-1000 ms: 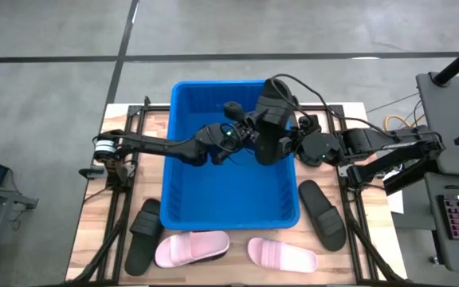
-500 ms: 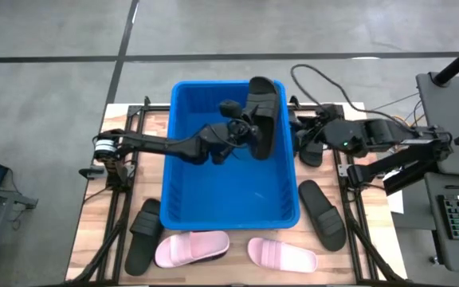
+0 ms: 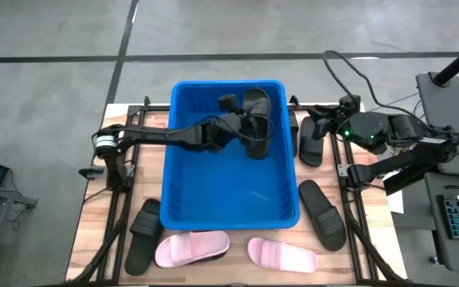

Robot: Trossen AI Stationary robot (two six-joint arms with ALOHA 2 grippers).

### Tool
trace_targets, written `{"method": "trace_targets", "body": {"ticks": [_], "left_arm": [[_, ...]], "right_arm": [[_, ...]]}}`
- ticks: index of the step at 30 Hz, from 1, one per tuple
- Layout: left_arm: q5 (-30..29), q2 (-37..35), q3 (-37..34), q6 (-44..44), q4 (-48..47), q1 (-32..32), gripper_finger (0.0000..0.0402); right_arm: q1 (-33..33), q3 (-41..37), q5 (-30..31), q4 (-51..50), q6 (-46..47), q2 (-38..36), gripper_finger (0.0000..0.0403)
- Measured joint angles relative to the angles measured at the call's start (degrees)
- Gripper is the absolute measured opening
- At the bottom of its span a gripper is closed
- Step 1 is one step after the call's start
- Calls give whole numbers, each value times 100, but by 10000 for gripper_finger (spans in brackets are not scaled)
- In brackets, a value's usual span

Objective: Pick and place slides into bin
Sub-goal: Put the black slides into the blue organizer bin

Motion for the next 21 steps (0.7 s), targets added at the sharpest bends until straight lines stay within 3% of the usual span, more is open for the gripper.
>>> {"method": "trace_targets", "body": {"ticks": [10,21], "left_arm": [[289,434,-78,-67,-53,169,0],[-194,1484,319,-83,-41,290,0]], "right_arm": [[0,-6,80,9,-150,107,141],[0,-6,265,31,-152,102,129]]}}
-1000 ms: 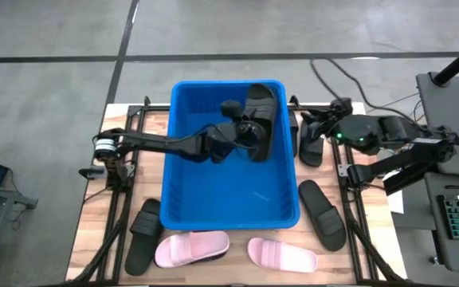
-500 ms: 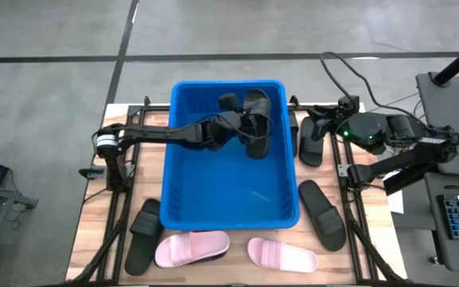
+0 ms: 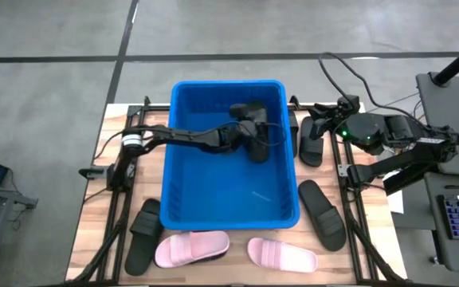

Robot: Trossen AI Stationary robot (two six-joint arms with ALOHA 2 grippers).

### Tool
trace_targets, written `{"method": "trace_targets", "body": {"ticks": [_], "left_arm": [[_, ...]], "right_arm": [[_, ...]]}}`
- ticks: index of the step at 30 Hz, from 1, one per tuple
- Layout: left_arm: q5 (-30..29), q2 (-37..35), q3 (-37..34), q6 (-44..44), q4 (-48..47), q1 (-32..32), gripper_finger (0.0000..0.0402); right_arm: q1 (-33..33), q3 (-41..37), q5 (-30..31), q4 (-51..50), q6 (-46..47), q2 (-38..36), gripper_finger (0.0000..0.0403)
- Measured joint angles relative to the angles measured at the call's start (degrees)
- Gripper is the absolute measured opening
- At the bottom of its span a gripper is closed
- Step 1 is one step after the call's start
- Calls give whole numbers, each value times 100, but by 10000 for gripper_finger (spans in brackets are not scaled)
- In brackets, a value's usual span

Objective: Pick and place slides into bin
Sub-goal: Put the black slides into the blue organizer bin

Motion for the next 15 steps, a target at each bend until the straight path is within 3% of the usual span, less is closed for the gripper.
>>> {"method": "trace_targets", "body": {"ticks": [15], "left_arm": [[148,802,736,47,-108,220,0]], "right_arm": [[0,0,61,16,2,13,123]]}}
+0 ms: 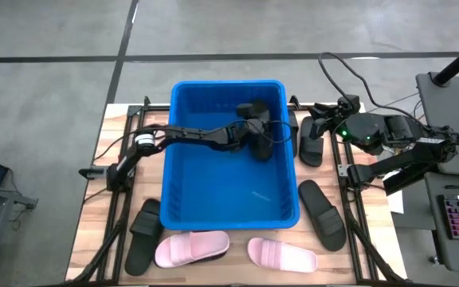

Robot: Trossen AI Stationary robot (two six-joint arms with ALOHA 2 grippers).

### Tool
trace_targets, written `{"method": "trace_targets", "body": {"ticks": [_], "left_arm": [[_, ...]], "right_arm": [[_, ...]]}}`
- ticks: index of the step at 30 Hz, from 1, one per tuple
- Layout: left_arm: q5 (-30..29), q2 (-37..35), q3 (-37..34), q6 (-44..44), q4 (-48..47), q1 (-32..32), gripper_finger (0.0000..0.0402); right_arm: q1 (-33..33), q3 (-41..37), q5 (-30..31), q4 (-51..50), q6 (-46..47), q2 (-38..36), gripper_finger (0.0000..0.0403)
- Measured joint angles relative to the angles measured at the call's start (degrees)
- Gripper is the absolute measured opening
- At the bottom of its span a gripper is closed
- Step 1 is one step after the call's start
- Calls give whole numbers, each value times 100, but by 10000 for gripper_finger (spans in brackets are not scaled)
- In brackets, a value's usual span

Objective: Pick and place slides into bin
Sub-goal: Put the black slides into the blue organizer bin

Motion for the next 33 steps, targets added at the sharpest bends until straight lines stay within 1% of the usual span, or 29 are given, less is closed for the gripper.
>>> {"method": "trace_targets", "body": {"ticks": [5,13,15,20,23,26,33], "left_arm": [[-1,239,-19,-60,-95,8,0],[54,320,-23,-114,-13,17,0],[66,320,-23,-371,-51,19,0],[61,307,-21,-1203,-704,28,0],[5,302,-21,-1251,-730,35,0],[1,300,-20,-1258,-553,50,0],[47,311,247,-1258,-515,60,0]], "right_arm": [[-2,0,76,0,2,16,121],[0,-2,101,3,1,74,121],[0,-2,101,7,2,91,118],[0,-2,99,12,2,133,112],[0,-2,98,17,2,147,111],[-7,-2,103,27,2,174,113],[-2,-2,133,29,2,175,109]]}}
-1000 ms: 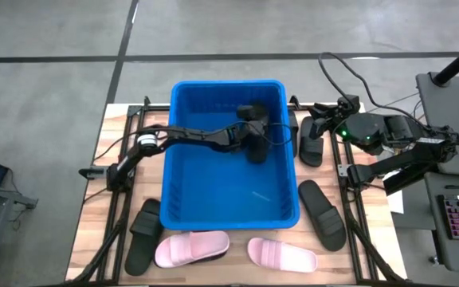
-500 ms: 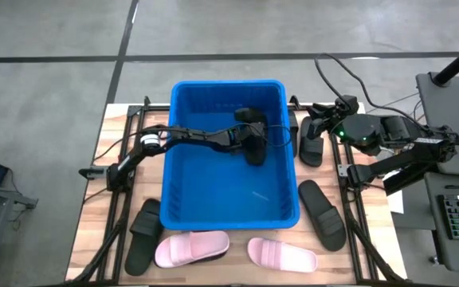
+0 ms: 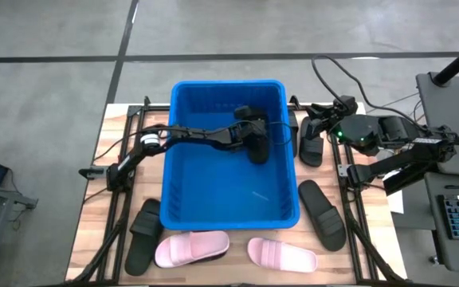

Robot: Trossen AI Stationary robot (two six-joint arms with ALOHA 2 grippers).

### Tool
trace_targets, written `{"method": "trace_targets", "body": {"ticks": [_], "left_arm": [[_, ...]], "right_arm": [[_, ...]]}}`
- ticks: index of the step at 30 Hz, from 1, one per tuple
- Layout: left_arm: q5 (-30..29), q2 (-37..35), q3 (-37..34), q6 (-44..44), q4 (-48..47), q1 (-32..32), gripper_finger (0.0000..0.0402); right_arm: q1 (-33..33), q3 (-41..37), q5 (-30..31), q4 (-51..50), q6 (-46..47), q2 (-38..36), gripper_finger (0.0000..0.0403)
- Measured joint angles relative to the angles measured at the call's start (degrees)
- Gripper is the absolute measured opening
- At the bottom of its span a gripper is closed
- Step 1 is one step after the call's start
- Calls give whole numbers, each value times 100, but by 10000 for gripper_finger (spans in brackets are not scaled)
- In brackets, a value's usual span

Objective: Pick and place slides into bin
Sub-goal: Put the black slides into the blue organizer bin

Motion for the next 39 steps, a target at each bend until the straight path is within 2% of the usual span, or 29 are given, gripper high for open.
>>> {"method": "trace_targets", "body": {"ticks": [5,15,26,34,39], "left_arm": [[88,0,39,-5,14,60,10],[195,110,73,-3,272,126,103],[1311,113,95,-302,399,172,201],[1477,60,95,-301,361,172,261],[1957,-23,80,-299,324,162,289]], "right_arm": [[1,0,0,7,0,0,103],[2,0,0,11,0,0,104],[1,0,-2,11,0,0,97],[2,0,-44,12,0,0,102],[2,0,-46,12,0,0,94]]}}
